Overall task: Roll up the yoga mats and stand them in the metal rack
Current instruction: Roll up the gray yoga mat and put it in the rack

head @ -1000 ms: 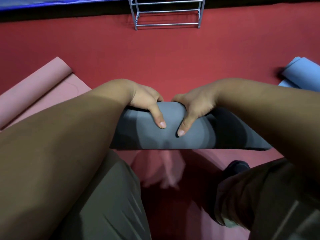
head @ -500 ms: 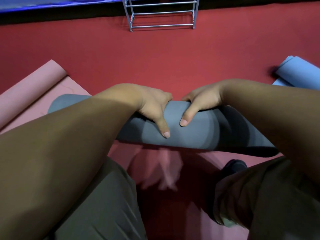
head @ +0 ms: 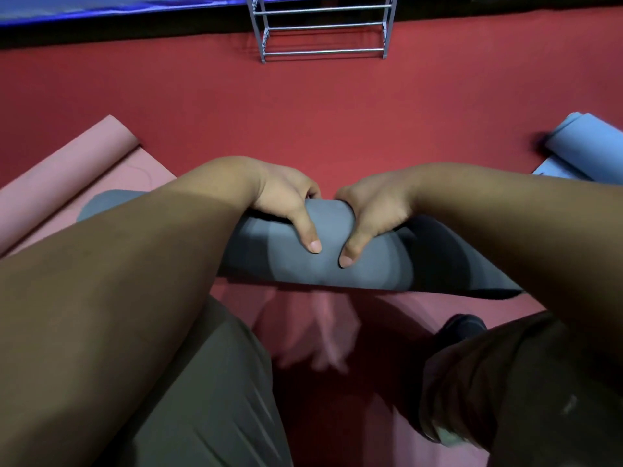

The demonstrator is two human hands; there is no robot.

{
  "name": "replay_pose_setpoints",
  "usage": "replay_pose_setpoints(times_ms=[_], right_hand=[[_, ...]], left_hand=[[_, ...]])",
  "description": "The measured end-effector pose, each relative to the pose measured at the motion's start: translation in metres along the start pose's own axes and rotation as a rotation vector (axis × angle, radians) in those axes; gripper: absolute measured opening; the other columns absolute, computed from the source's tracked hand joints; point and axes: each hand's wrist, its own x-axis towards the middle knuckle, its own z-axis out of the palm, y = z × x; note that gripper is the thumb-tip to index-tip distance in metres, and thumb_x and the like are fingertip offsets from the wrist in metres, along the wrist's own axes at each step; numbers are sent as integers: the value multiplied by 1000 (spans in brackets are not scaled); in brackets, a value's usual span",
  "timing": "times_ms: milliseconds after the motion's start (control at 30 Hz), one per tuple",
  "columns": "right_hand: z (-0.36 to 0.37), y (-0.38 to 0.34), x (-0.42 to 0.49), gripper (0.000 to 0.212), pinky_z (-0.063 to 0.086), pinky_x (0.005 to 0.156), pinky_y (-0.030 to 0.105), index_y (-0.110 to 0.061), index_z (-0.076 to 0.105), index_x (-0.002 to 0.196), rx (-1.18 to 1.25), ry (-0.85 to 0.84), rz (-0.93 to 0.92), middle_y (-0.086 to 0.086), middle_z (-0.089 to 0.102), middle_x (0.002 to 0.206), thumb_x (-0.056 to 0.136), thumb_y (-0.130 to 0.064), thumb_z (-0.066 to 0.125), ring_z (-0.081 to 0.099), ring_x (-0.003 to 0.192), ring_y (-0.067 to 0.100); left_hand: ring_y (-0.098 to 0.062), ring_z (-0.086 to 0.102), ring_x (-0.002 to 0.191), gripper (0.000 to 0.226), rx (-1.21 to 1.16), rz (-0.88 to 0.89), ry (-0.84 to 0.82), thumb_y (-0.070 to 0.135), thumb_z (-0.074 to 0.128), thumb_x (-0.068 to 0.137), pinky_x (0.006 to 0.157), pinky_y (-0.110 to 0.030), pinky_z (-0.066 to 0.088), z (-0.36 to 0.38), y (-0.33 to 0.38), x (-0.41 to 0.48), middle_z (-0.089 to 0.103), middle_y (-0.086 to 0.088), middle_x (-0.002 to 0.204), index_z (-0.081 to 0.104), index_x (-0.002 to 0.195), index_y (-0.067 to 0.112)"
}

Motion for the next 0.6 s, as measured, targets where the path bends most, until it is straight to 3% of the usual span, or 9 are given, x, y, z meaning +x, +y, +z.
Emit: replay_pose_setpoints(times_ms=[200,300,367,433,600], right_hand=[[-5,17,2,79,63,93,42,-38,66,116,89,30,34,-16,78,104,50,-65,99,76,95,12],[-7,28,0,66,63,93,41,-36,71,115,177,52,49,-14,81,102,60,-57,99,78,93,12],[-8,38,-1,58,63,95,44,-31,75,115,283,79,54,-10,82,101,66,-51,98,80,92,16],[-9,48,-3,56,62,97,46,-28,76,117,403,117,75,-6,83,103,69,-46,97,81,93,20],[-14,55,-6,51,61,100,48,-27,76,119,575,221,41,-3,83,107,74,-41,95,81,97,22]], left_hand=[[-15,78,93,80,23,-30,63,64,100,47,93,-44,63,-3,8,1,79,14,103,69,116,39],[-17,70,109,98,130,-40,219,74,95,50,102,-41,57,-8,12,4,71,14,124,63,135,35],[-25,63,124,106,188,-25,378,74,91,61,110,-40,50,-10,12,7,65,2,140,57,148,23],[-31,56,128,98,204,8,555,72,87,69,112,-40,46,-12,13,7,61,-7,139,59,145,18],[-31,53,117,47,17,2,979,51,84,81,101,-46,49,-14,24,-1,56,-1,114,62,110,22]])
